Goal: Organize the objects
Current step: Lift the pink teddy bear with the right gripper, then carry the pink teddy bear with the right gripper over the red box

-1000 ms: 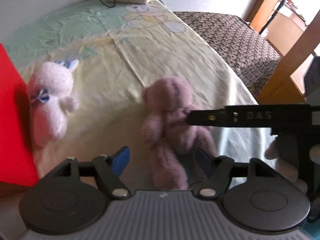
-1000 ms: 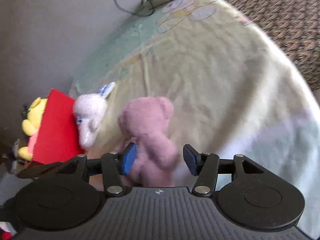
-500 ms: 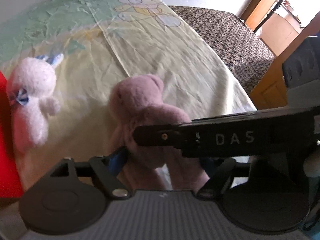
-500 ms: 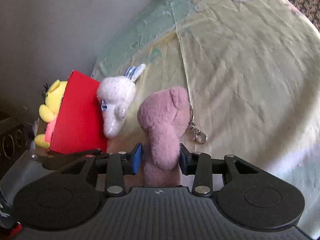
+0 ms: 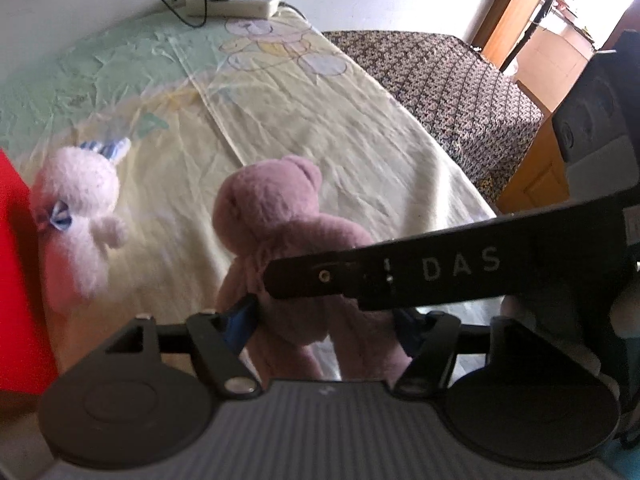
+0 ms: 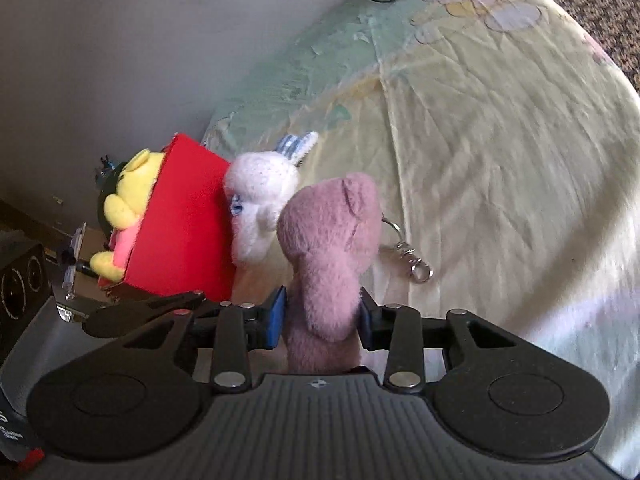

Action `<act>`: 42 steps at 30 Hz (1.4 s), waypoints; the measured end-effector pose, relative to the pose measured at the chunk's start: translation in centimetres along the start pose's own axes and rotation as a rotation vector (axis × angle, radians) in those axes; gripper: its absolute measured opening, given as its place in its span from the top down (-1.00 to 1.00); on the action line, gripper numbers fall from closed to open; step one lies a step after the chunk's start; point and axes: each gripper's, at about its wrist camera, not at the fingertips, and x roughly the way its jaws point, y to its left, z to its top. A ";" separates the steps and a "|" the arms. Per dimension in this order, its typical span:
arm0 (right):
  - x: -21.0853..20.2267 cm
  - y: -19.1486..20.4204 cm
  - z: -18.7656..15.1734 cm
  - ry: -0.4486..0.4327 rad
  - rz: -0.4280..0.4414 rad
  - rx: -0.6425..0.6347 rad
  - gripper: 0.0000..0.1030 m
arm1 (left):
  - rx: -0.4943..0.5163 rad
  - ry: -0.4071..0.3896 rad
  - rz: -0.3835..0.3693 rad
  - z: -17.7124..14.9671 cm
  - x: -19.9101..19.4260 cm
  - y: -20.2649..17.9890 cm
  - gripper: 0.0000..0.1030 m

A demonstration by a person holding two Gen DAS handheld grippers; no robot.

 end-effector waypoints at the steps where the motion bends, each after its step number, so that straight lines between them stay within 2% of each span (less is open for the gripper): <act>1: -0.1 0.2 -0.2 -0.003 0.001 -0.005 0.24 | -0.001 -0.005 0.002 -0.1 -0.2 0.0 -0.32; 6: -0.1 1.1 -1.1 -0.012 0.010 0.002 0.24 | 0.003 -0.017 0.013 -0.9 -1.5 -0.3 -0.31; 11: -0.1 3.2 -2.0 -0.040 -0.029 -0.027 0.24 | 0.013 -0.025 0.019 -1.7 -2.4 0.3 -0.30; 15: -0.5 4.8 -3.2 -0.100 -0.061 -0.014 0.24 | 0.042 -0.044 -0.009 -2.1 -3.5 0.9 -0.30; 22: -0.3 8.8 -6.3 -0.222 -0.120 0.053 0.24 | 0.170 -0.050 -0.066 -3.1 -6.2 2.5 -0.30; 31: 0.1 13.2 -10.8 -0.317 -0.195 0.102 0.24 | 0.266 -0.061 -0.161 -6.4 -10.1 5.2 -0.28; 35: -0.1 14.5 -11.0 -0.329 -0.188 0.084 0.24 | 0.286 -0.061 -0.183 -7.4 -11.3 5.5 -0.28; 38: -0.2 15.5 -10.4 -0.332 -0.171 0.043 0.24 | 0.295 -0.091 -0.171 -7.8 -12.5 5.6 -0.28; 42: -0.3 16.4 -8.9 -0.319 -0.121 -0.008 0.24 | 0.246 -0.141 -0.152 -7.4 -14.0 6.4 -0.28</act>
